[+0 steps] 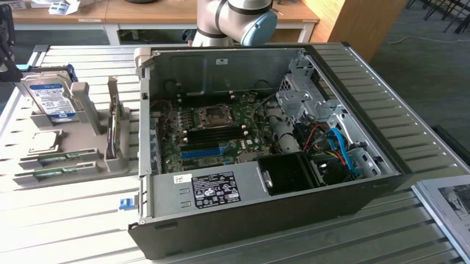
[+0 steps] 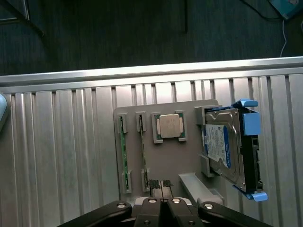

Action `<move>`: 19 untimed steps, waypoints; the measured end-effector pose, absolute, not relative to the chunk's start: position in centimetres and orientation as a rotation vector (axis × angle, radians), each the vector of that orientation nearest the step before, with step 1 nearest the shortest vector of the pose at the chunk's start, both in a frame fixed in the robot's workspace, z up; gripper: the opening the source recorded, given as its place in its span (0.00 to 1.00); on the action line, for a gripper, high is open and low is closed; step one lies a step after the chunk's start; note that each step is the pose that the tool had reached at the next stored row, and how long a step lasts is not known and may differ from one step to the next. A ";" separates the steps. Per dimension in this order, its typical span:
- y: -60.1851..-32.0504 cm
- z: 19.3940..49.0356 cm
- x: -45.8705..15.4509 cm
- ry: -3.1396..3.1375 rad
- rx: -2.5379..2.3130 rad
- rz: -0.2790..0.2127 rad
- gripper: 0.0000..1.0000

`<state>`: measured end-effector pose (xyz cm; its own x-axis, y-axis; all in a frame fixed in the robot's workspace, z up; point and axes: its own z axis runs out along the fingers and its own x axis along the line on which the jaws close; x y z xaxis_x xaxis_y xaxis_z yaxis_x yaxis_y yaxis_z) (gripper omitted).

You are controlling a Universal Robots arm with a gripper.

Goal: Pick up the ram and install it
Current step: 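Pick up the ram and move it above insertion slot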

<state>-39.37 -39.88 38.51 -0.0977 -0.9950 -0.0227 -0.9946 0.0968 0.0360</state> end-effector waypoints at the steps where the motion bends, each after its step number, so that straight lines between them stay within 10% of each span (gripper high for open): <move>1: -39.9 38.5 -39.4 -2.320 2.108 -0.065 0.10; 19: -39.9 38.4 -39.4 -2.259 2.178 -0.060 0.10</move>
<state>-39.38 -39.89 38.45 -0.0369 -0.9990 -0.0239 -0.9989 0.0361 0.0300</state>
